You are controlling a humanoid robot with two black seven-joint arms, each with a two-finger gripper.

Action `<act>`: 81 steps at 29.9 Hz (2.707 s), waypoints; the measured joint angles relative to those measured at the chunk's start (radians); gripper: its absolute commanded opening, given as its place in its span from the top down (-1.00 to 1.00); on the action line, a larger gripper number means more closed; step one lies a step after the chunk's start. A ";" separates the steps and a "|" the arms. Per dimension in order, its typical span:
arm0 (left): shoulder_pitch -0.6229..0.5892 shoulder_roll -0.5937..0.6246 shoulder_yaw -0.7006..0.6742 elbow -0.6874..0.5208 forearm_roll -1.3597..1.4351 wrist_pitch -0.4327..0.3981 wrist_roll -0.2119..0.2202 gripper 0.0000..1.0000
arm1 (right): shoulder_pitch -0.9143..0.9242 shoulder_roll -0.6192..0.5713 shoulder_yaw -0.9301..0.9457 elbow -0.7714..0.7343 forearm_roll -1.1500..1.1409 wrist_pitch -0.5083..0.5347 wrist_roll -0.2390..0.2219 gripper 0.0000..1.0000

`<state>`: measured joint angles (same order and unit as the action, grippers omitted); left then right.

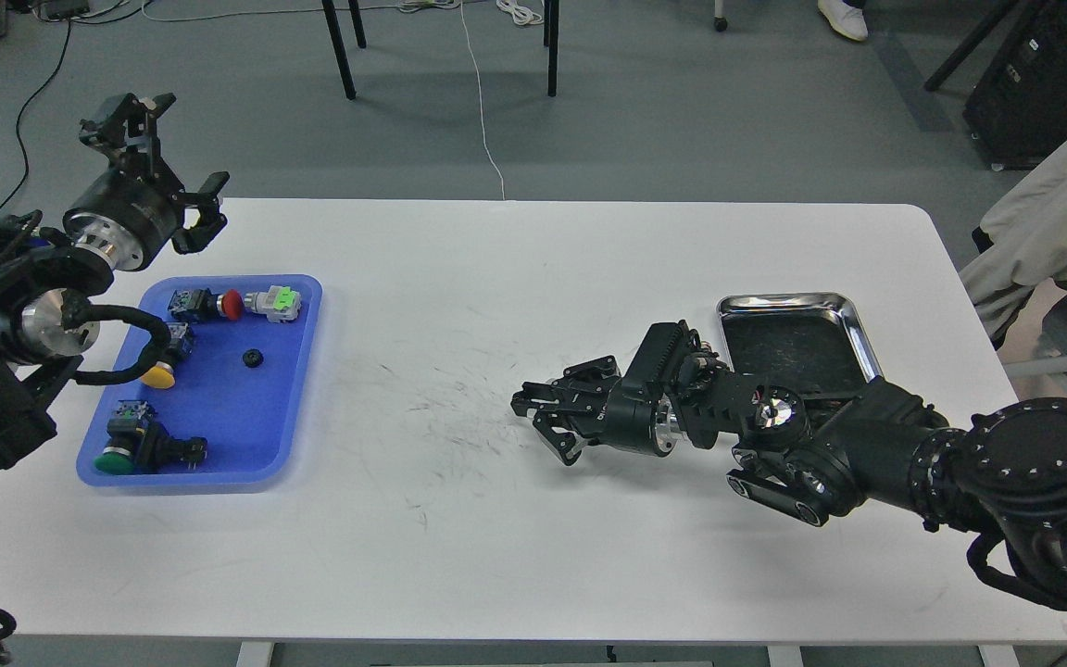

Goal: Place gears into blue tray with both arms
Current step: 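Lower the right gripper toward the table surface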

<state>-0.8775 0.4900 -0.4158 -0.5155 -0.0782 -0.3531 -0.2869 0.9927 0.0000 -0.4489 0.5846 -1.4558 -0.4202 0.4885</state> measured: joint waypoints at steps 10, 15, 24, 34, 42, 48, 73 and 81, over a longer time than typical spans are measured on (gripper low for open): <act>0.000 0.007 0.000 0.000 0.000 -0.001 0.000 -0.97 | 0.017 0.000 0.016 0.000 0.003 -0.013 0.000 0.91; 0.000 0.011 0.000 -0.001 0.000 0.000 0.000 -0.97 | 0.015 0.000 0.027 0.007 0.006 -0.034 0.000 0.92; 0.000 0.021 0.000 -0.001 0.000 0.000 0.000 -0.97 | 0.013 0.000 0.051 0.058 0.005 -0.056 0.000 0.93; 0.000 0.033 0.000 -0.003 0.000 0.003 0.000 -0.97 | 0.007 0.000 0.052 0.098 0.002 -0.057 0.000 0.96; 0.000 0.044 0.000 -0.003 0.000 0.003 0.000 -0.97 | 0.005 0.000 0.052 0.121 0.000 -0.060 0.000 0.96; 0.000 0.045 0.000 -0.003 0.000 0.004 -0.001 -0.97 | 0.003 0.000 0.052 0.126 -0.001 -0.058 0.000 0.92; -0.002 0.063 0.003 -0.005 0.000 0.005 -0.002 -0.97 | -0.052 0.000 0.053 0.113 -0.040 -0.048 0.000 0.87; -0.002 0.071 0.004 -0.013 0.000 0.005 -0.002 -0.97 | -0.052 0.000 0.089 0.112 -0.040 -0.056 0.000 0.87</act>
<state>-0.8791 0.5610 -0.4116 -0.5287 -0.0782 -0.3482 -0.2888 0.9404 0.0000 -0.3598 0.6964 -1.4957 -0.4764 0.4887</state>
